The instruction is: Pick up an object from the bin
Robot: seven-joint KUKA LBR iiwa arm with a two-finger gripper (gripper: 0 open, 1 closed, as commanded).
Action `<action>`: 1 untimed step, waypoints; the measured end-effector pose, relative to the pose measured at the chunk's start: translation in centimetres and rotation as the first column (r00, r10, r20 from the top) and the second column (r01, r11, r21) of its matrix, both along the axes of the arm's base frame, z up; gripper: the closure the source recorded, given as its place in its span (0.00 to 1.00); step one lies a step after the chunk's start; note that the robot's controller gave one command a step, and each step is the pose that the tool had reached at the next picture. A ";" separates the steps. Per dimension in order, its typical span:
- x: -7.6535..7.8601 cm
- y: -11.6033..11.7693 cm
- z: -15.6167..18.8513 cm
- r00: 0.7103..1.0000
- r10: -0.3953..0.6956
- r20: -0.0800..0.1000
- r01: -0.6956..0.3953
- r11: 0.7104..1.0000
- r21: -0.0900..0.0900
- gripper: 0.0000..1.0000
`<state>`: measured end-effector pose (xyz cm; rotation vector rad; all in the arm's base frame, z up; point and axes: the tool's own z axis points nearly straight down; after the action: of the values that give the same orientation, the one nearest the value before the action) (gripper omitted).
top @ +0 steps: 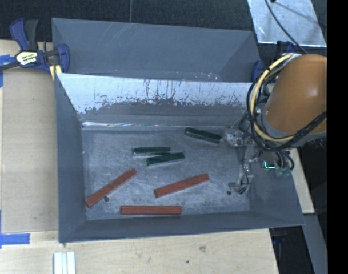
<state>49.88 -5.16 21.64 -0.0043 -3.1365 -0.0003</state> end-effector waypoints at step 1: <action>0.9 0.2 -14.1 0.981 0.195 0.001 -0.195 0.981 0.001 0.00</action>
Offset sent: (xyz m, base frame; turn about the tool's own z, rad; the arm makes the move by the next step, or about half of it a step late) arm 0.0098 0.0020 -0.1374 -0.1960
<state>50.73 -4.92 7.54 0.3031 -3.1222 -0.0012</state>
